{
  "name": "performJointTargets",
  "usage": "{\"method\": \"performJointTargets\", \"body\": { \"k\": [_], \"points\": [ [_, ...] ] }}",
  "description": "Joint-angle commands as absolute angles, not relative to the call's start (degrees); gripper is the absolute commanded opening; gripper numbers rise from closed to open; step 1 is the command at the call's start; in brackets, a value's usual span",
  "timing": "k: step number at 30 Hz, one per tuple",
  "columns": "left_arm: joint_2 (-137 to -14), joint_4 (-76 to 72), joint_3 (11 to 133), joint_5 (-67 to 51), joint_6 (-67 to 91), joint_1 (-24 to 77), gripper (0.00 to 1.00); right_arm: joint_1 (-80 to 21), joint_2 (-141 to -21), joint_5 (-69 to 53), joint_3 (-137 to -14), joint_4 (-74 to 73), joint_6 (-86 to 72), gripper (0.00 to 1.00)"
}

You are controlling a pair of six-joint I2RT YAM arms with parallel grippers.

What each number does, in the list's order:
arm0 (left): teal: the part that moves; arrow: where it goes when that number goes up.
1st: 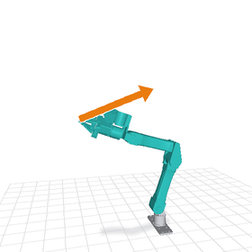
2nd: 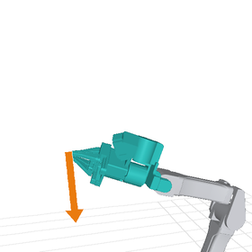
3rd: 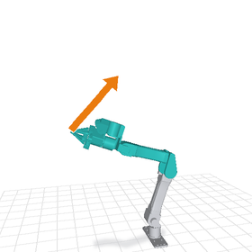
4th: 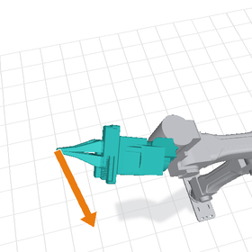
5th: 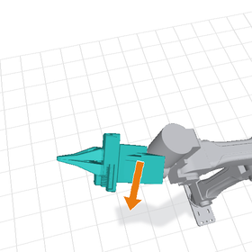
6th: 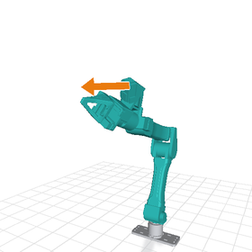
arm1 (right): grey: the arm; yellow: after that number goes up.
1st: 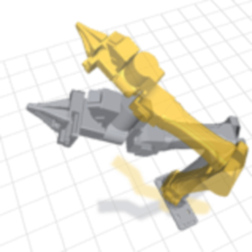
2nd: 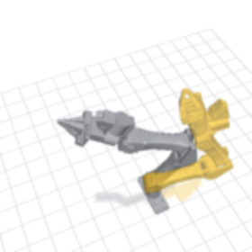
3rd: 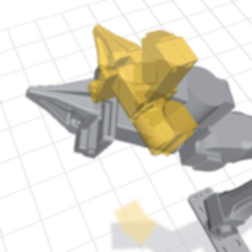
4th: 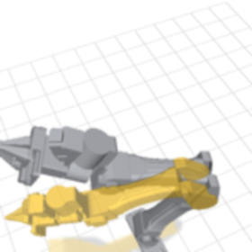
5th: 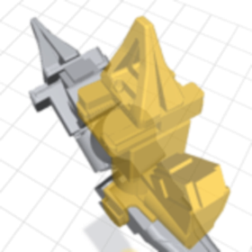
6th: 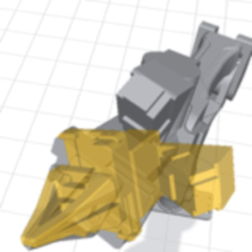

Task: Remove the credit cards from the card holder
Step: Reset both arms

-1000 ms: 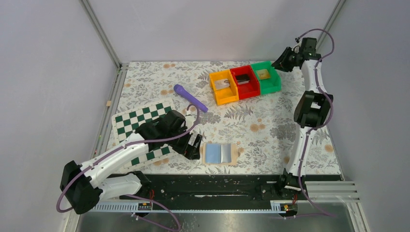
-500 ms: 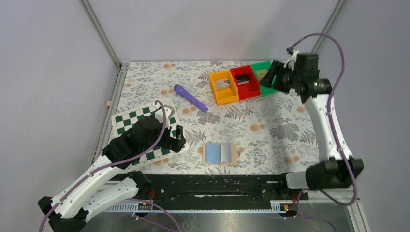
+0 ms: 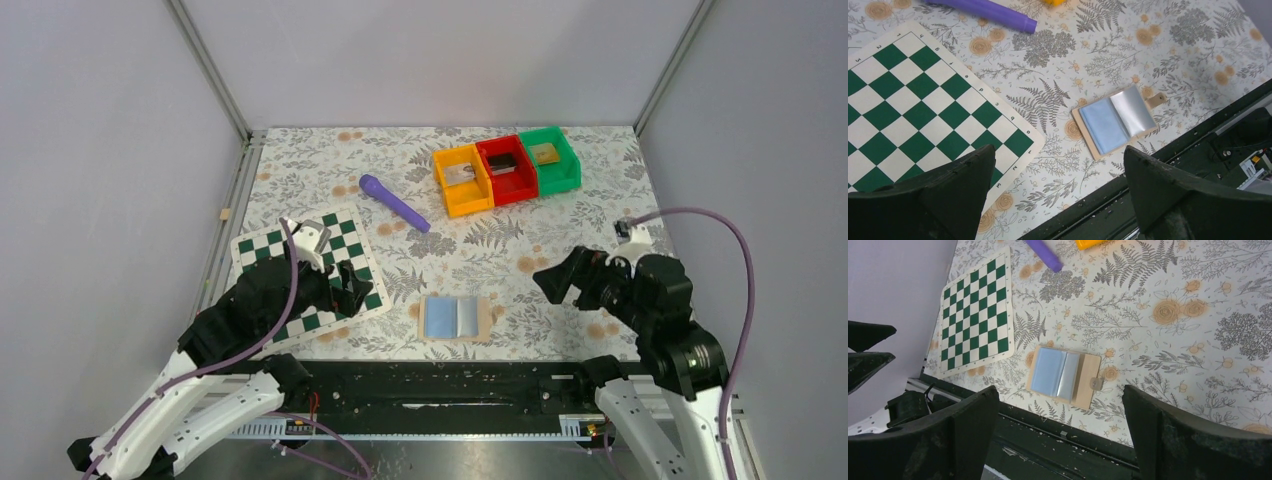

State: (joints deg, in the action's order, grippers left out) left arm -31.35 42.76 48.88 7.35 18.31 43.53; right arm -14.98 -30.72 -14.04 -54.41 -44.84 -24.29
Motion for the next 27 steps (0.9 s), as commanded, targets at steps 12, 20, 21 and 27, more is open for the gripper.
{"method": "performJointTargets", "body": {
  "k": [12, 20, 21, 27],
  "points": [
    [-29.2, 40.0, 48.8, 9.0, 19.1, 43.4, 0.99, -15.4, -20.2, -19.6, -46.9, -43.7, -30.0, 0.99],
    [-28.1, 40.0, 48.4, 10.2, 19.6, 43.4, 0.99, -15.4, -20.1, -20.8, -45.4, -41.3, -29.4, 0.99],
    [-28.2, 40.0, 48.4, 10.2, 19.6, 43.4, 0.99, -15.4, -20.1, -20.9, -45.4, -41.2, -29.2, 0.99],
    [-29.2, 40.3, 48.6, 9.3, 19.5, 43.4, 0.99, -15.4, -19.8, -22.1, -46.2, -40.4, -29.6, 0.99]
  ]
}}
